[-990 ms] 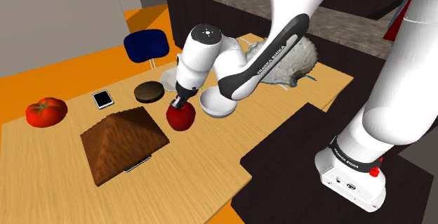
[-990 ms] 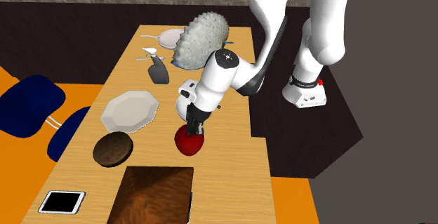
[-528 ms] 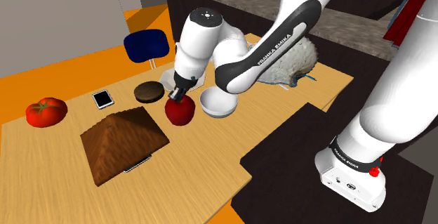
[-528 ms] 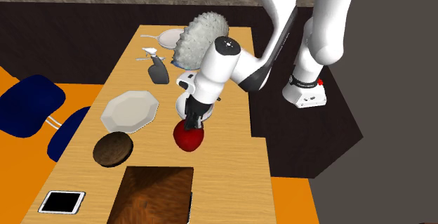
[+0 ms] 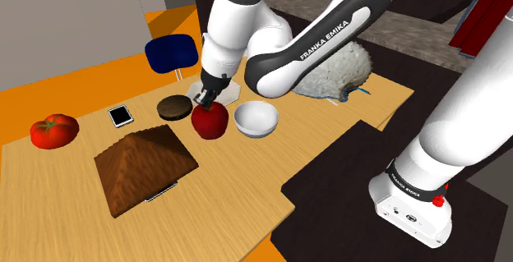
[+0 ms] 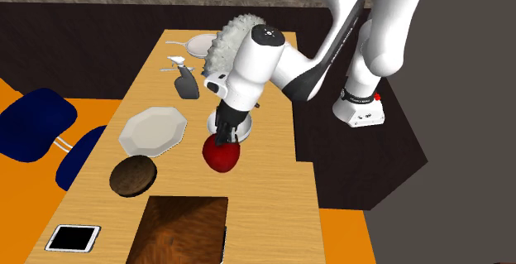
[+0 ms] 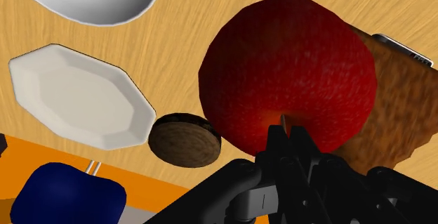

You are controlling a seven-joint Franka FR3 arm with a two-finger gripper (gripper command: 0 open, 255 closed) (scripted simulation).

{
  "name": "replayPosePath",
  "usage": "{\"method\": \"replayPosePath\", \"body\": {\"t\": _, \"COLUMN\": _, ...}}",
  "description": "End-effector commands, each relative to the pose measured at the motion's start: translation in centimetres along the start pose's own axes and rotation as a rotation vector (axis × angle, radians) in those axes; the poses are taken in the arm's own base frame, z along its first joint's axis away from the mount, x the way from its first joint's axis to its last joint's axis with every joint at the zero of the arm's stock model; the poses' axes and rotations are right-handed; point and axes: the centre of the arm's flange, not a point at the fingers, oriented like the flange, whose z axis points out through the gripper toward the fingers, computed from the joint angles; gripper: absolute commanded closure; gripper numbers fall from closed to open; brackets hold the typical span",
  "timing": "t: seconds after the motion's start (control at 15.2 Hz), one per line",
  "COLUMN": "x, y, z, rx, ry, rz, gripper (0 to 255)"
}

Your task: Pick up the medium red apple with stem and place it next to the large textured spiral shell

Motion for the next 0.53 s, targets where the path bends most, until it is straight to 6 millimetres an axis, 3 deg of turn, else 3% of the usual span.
{"method": "replayPosePath", "body": {"t": 0.0, "x": 0.3, "y": 0.0, "z": -1.0, "rx": 0.001, "ry": 0.0, "rz": 0.0, "gripper": 255}}
{"method": "replayPosePath", "body": {"t": 0.46, "x": 1.8, "y": 0.2, "z": -4.4, "rx": 0.001, "ry": 0.0, "rz": 0.0, "gripper": 255}}
